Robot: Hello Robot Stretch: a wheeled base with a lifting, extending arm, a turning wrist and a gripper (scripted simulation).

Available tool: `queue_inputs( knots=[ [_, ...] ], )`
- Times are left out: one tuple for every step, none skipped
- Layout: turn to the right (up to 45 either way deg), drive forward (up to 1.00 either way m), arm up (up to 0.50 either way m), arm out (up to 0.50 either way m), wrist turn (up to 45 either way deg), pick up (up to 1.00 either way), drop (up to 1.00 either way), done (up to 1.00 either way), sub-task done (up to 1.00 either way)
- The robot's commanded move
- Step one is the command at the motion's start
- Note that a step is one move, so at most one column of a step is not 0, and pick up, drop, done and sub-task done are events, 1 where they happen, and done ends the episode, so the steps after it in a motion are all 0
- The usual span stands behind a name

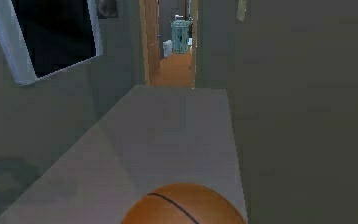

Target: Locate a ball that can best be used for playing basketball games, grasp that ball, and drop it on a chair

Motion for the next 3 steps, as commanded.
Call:
queue_inputs(
  knots=[
    [0.0,1.00,0.00,0.00,0.0,0.00,0.00,0.00,0.00],
    [0.0,1.00,0.00,0.00,0.0,0.00,0.00,0.00,0.00],
    [0.0,1.00,0.00,0.00,0.0,0.00,0.00,0.00,0.00]
  ],
)
